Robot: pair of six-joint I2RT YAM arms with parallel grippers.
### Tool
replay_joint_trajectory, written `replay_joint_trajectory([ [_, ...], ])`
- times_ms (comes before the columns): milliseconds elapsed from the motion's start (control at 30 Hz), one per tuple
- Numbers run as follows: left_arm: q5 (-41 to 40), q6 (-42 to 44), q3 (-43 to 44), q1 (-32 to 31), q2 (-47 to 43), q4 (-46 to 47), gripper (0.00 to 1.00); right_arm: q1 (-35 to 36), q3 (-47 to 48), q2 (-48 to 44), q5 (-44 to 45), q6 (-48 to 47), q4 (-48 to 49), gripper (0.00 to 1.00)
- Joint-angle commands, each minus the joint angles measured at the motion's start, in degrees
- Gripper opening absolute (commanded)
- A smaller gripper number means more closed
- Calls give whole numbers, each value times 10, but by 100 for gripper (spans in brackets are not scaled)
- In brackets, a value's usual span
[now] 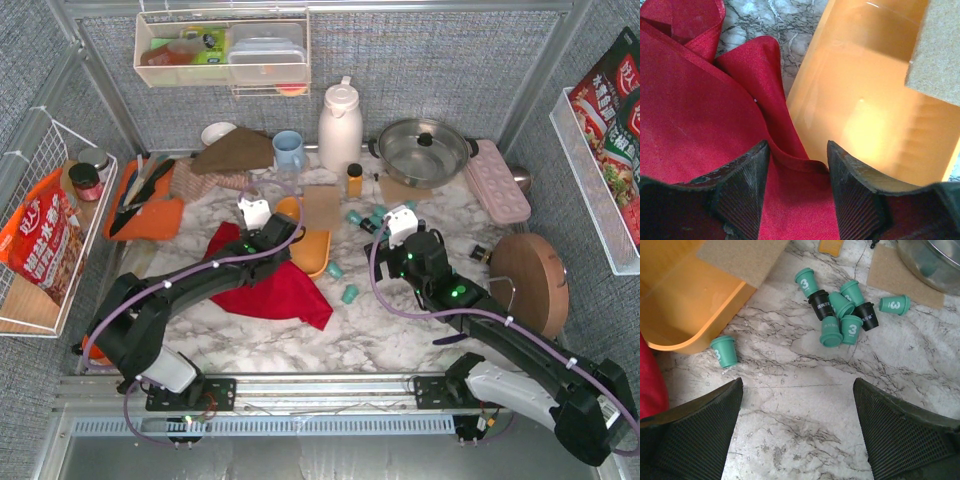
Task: Mix the coffee capsules in the storage basket
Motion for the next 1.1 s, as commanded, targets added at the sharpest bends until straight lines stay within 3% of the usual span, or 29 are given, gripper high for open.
replay_joint_trajectory([
  [0, -14, -10, 8, -1, -6, -8, 59, 0, 5, 0, 2, 3, 10, 96],
  [367, -17, -7, 11, -3, -18, -15, 39, 1, 7, 2, 5, 3, 6, 96],
  [533, -16, -6, 16, -3, -22, -26, 13, 1, 7, 1, 8, 3, 6, 96],
  [667, -35, 5, 39, -3, -43, -62, 0, 1, 7, 1, 9, 3, 6, 96],
  [833, -74, 16, 76, -3, -81, -145, 0, 0, 7, 1, 9, 4, 5, 96],
  [1067, -112, 48, 86, -2, -162, -179, 0, 1, 8, -2, 9, 4, 2, 96],
])
